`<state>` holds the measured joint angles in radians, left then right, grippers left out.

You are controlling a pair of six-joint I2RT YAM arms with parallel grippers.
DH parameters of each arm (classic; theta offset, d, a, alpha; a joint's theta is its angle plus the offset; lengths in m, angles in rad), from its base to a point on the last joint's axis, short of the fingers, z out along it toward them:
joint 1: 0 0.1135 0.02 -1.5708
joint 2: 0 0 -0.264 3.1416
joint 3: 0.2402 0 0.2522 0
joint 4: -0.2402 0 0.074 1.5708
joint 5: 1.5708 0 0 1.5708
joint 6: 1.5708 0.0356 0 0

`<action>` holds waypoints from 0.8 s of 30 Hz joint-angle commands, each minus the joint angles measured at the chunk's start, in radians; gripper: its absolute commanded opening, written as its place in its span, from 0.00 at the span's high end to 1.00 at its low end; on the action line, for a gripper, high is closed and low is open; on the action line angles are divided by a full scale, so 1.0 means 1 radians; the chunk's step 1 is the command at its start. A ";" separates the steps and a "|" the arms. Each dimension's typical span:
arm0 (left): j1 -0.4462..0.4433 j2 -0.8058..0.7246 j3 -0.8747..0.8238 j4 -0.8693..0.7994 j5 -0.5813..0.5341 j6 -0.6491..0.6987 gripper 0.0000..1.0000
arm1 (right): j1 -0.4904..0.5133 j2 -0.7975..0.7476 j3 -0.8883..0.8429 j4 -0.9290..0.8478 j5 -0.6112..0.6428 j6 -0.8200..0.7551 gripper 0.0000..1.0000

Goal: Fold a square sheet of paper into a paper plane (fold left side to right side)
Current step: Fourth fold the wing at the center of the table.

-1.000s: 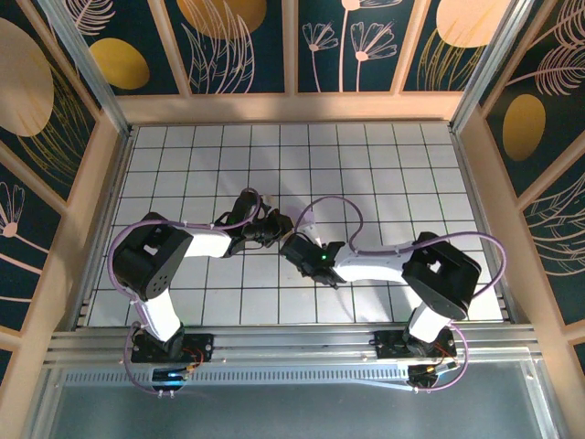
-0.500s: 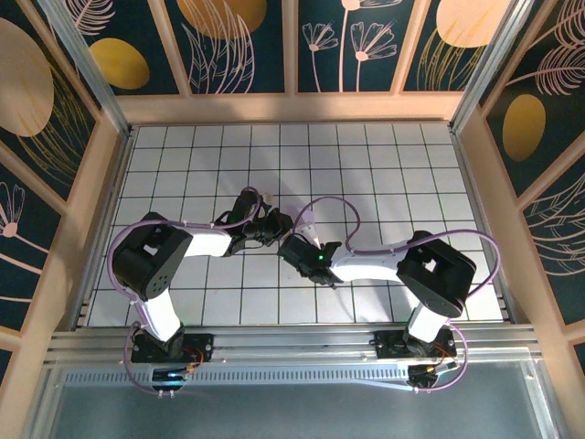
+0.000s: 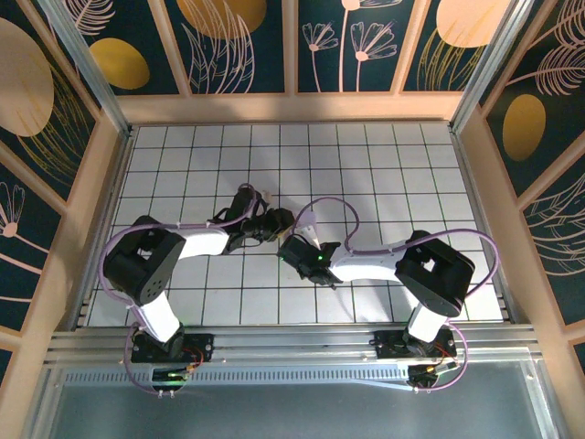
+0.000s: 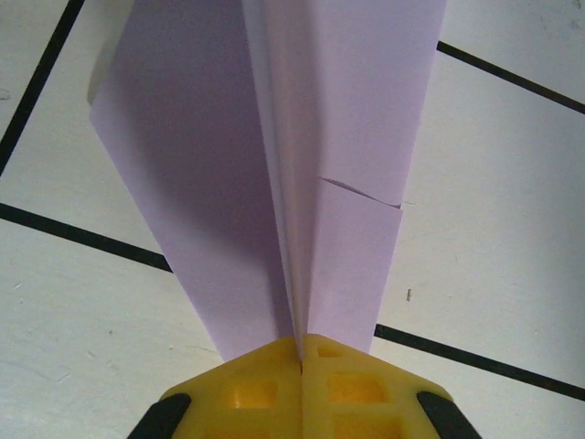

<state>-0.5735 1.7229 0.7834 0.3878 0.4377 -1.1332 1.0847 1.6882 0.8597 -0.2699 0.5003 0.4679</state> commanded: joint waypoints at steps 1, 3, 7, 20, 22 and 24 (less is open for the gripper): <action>0.056 -0.083 -0.001 -0.044 0.007 0.029 0.54 | 0.009 0.017 0.018 -0.017 0.024 -0.003 0.98; 0.091 -0.127 -0.013 -0.088 0.004 0.059 0.50 | 0.008 0.016 0.019 -0.020 0.023 -0.007 0.99; 0.155 -0.210 -0.037 -0.165 -0.002 0.109 0.46 | -0.001 0.001 0.014 -0.020 0.006 -0.019 1.00; 0.197 -0.299 -0.143 -0.194 0.066 0.188 0.44 | -0.216 -0.242 -0.200 0.240 -0.591 -0.097 1.00; 0.186 -0.284 -0.151 -0.183 0.081 0.187 0.45 | -0.250 -0.257 -0.228 0.261 -0.656 -0.100 1.00; 0.171 -0.270 -0.152 -0.177 0.082 0.185 0.46 | -0.262 -0.260 -0.241 0.263 -0.669 -0.107 1.00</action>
<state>-0.3847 1.4345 0.6403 0.2008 0.4828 -0.9684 0.8368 1.4475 0.6453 -0.0570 -0.0410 0.3866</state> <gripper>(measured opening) 0.547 0.048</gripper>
